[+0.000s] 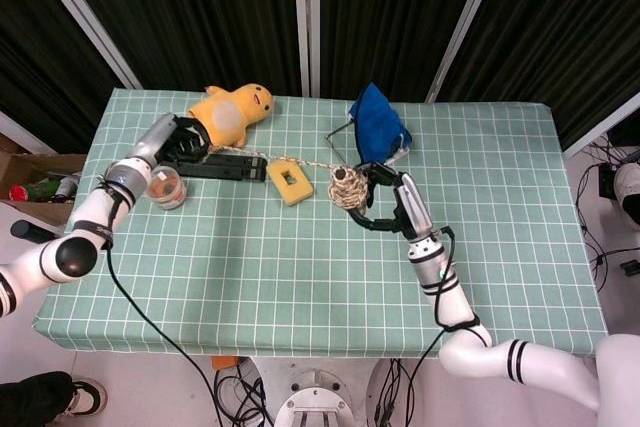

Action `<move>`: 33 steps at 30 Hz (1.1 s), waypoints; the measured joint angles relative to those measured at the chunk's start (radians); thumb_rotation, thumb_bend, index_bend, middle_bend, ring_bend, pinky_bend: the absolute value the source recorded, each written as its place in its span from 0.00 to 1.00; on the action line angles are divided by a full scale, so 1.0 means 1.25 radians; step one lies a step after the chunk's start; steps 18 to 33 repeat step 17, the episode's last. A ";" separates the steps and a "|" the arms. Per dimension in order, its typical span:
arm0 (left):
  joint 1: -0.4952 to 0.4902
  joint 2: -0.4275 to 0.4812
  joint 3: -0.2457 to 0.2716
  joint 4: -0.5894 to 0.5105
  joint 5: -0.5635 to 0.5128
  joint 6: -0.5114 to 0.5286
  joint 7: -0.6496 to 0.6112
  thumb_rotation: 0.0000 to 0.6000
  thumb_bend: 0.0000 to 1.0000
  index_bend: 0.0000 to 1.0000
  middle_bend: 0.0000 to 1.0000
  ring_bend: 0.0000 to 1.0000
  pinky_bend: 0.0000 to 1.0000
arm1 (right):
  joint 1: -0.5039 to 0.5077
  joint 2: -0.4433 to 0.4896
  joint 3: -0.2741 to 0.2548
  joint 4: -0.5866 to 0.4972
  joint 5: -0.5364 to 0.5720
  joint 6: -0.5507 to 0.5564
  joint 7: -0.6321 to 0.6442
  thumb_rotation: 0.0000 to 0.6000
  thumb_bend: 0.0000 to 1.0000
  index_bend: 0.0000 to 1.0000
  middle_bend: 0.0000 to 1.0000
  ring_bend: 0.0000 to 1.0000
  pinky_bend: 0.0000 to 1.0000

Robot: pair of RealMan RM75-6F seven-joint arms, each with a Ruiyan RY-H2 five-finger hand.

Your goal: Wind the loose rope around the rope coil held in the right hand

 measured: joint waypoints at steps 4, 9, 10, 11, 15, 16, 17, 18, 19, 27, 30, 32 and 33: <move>0.035 -0.002 -0.036 0.006 0.071 -0.038 -0.045 1.00 0.40 0.35 0.33 0.42 0.50 | -0.002 0.012 0.004 -0.010 0.000 0.004 -0.004 1.00 0.63 0.79 0.63 0.58 0.77; 0.105 -0.011 -0.092 0.021 0.180 -0.047 -0.130 1.00 0.29 0.14 0.17 0.22 0.33 | -0.007 0.029 0.015 -0.024 0.005 0.013 -0.005 1.00 0.63 0.79 0.63 0.58 0.77; 0.116 -0.013 -0.100 0.026 0.193 -0.046 -0.143 1.00 0.28 0.14 0.17 0.21 0.32 | -0.007 0.031 0.017 -0.026 0.005 0.014 -0.005 1.00 0.63 0.79 0.63 0.58 0.77; 0.126 -0.015 -0.107 0.032 0.203 -0.045 -0.155 1.00 0.28 0.14 0.17 0.21 0.32 | -0.008 0.033 0.017 -0.028 0.005 0.015 -0.005 1.00 0.63 0.79 0.63 0.58 0.77; 0.154 -0.020 -0.124 0.054 0.224 -0.042 -0.200 1.00 0.28 0.14 0.17 0.21 0.32 | -0.011 0.042 0.018 -0.036 0.006 0.019 -0.005 1.00 0.63 0.79 0.63 0.58 0.77; 0.160 -0.021 -0.127 0.059 0.229 -0.039 -0.209 1.00 0.28 0.14 0.17 0.21 0.32 | -0.012 0.043 0.018 -0.037 0.006 0.019 -0.005 1.00 0.63 0.79 0.63 0.58 0.77; 0.166 -0.022 -0.130 0.066 0.235 -0.034 -0.216 1.00 0.28 0.15 0.17 0.21 0.32 | -0.012 0.044 0.018 -0.038 0.006 0.020 -0.006 1.00 0.63 0.79 0.63 0.58 0.77; 0.166 -0.022 -0.130 0.066 0.235 -0.034 -0.216 1.00 0.28 0.15 0.17 0.21 0.32 | -0.012 0.044 0.018 -0.038 0.006 0.020 -0.006 1.00 0.63 0.79 0.63 0.58 0.77; 0.166 -0.022 -0.130 0.066 0.235 -0.034 -0.216 1.00 0.28 0.15 0.17 0.21 0.32 | -0.012 0.044 0.018 -0.038 0.006 0.020 -0.006 1.00 0.63 0.79 0.63 0.58 0.77; 0.166 -0.022 -0.130 0.066 0.235 -0.034 -0.216 1.00 0.28 0.15 0.17 0.21 0.32 | -0.012 0.044 0.018 -0.038 0.006 0.020 -0.006 1.00 0.63 0.79 0.63 0.58 0.77; 0.166 -0.022 -0.130 0.066 0.235 -0.034 -0.216 1.00 0.28 0.15 0.17 0.21 0.32 | -0.012 0.044 0.018 -0.038 0.006 0.020 -0.006 1.00 0.63 0.79 0.63 0.58 0.77; 0.166 -0.022 -0.130 0.066 0.235 -0.034 -0.216 1.00 0.28 0.15 0.17 0.21 0.32 | -0.012 0.044 0.018 -0.038 0.006 0.020 -0.006 1.00 0.63 0.79 0.63 0.58 0.77; 0.166 -0.022 -0.130 0.066 0.235 -0.034 -0.216 1.00 0.28 0.15 0.17 0.21 0.32 | -0.012 0.044 0.018 -0.038 0.006 0.020 -0.006 1.00 0.63 0.79 0.63 0.58 0.77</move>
